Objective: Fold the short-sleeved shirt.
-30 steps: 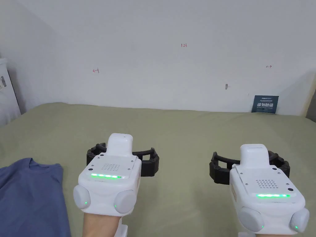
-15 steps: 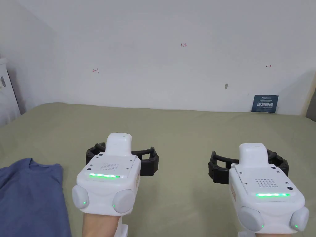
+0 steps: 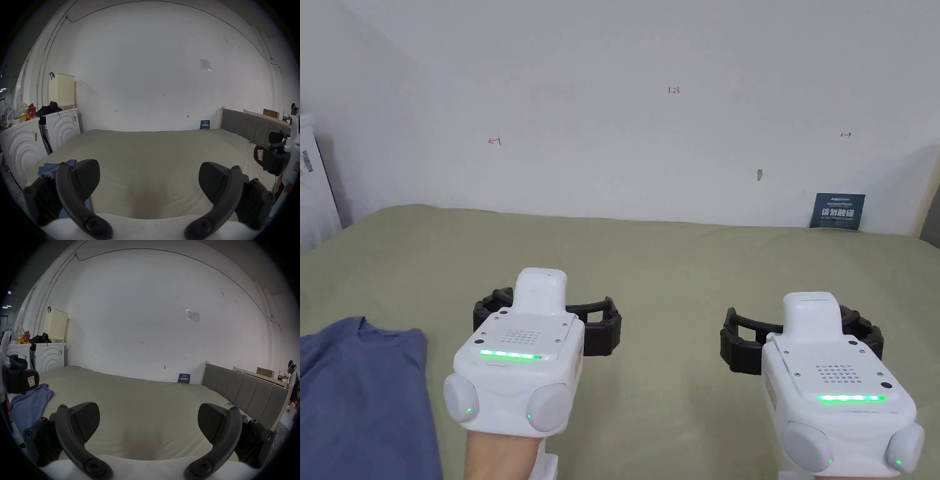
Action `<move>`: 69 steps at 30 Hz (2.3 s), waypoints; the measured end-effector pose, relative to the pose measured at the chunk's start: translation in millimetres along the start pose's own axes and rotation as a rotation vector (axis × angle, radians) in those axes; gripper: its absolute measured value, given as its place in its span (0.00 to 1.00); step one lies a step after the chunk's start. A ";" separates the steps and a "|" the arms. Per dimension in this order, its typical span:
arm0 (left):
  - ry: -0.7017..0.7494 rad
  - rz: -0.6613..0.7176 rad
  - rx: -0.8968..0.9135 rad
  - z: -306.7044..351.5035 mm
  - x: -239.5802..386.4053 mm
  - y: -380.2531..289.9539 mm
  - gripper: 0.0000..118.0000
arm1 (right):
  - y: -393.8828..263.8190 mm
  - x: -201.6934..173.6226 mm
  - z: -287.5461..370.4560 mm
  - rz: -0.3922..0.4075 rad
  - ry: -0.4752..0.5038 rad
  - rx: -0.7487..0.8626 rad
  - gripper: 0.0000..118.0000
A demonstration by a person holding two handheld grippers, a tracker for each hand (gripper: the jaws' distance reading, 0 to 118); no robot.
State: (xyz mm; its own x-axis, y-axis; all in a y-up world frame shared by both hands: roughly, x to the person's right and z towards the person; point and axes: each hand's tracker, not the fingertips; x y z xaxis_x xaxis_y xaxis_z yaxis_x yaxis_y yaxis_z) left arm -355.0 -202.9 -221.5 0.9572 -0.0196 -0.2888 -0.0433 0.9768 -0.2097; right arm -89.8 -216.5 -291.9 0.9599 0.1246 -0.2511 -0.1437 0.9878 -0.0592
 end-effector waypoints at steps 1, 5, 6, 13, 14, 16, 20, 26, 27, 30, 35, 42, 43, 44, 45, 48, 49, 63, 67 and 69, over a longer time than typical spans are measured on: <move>0.001 0.000 0.002 1.0 0.3 0.2 1.00 | -0.1 0.1 0.3 0.000 -0.001 0.003 1.00; 0.003 0.004 0.001 1.3 -0.6 0.0 1.00 | -0.1 0.5 -0.6 -0.005 -0.004 -0.005 1.00; 0.003 0.004 0.000 1.0 -0.9 -0.2 1.00 | -0.1 1.1 -1.0 -0.010 -0.005 -0.008 1.00; 0.006 -0.021 -0.034 -1.7 -0.3 0.4 0.00 | 3.1 0.9 0.2 -0.005 -0.007 -0.044 0.01; 0.079 -0.043 -0.049 -4.7 2.0 -1.2 0.00 | 1.2 -0.8 -0.7 0.006 -0.081 -0.013 0.01; 0.025 -0.031 -0.057 -4.3 7.5 2.7 0.00 | 2.2 8.2 -2.7 -0.017 -0.040 -0.011 0.01; 0.043 -0.026 -0.047 -6.1 11.6 3.8 0.00 | 5.1 12.9 -9.7 -0.021 -0.064 -0.025 0.01; 0.066 -0.012 -0.042 -5.4 -3.0 7.4 0.00 | 7.4 11.5 -14.3 -0.020 -0.066 -0.025 0.01; 0.071 -0.007 -0.040 -4.1 -7.6 8.7 0.00 | 8.0 8.5 -16.3 -0.014 -0.062 -0.028 0.01; 0.120 0.003 -0.039 1.2 -34.4 9.4 0.00 | 10.7 -13.3 -20.5 -0.001 -0.016 -0.036 0.01; 0.287 0.036 -0.042 26.9 -104.7 10.1 0.00 | 16.4 -86.3 -32.1 0.004 0.172 -0.035 0.01; 0.574 0.098 -0.078 105.0 -218.0 -0.8 0.00 | 34.2 -210.6 -21.7 -0.051 0.505 -0.047 0.01; 0.608 0.113 -0.074 120.0 -231.1 -3.2 0.00 | 35.5 -227.0 -17.9 -0.043 0.536 -0.045 0.01; 0.638 0.115 -0.077 130.8 -239.6 -5.1 0.00 | 36.2 -239.4 -14.8 -0.031 0.564 -0.038 0.01; 0.676 0.124 -0.081 145.3 -252.0 -8.6 0.00 | 36.8 -254.3 -10.6 -0.018 0.604 -0.029 0.01; 0.736 0.137 -0.094 173.4 -277.6 -16.7 0.00 | 39.4 -282.0 -3.5 -0.001 0.658 -0.019 0.01; 0.743 0.146 -0.096 180.0 -285.7 -21.9 0.00 | 40.2 -288.9 -1.0 -0.004 0.674 -0.020 0.01; 0.706 0.161 -0.137 158.3 -309.6 -37.7 0.00 | 36.5 -318.2 -5.1 0.010 0.703 -0.046 0.01; 0.600 0.188 -0.219 108.0 -323.9 -53.5 0.00 | 26.2 -325.2 -15.7 0.020 0.694 -0.070 0.01; 0.557 0.214 -0.275 72.9 -331.2 -64.3 0.00 | 18.0 -328.2 -22.1 0.028 0.683 -0.093 0.01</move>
State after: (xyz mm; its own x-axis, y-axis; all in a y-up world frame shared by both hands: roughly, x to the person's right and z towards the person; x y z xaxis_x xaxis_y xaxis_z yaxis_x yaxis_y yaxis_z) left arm -648.4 -243.7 -44.2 0.6308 -0.0105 -0.7759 -0.3587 0.8827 -0.3035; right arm -412.7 -241.7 -231.9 0.5930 0.0328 -0.8046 -0.2154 0.9692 -0.1193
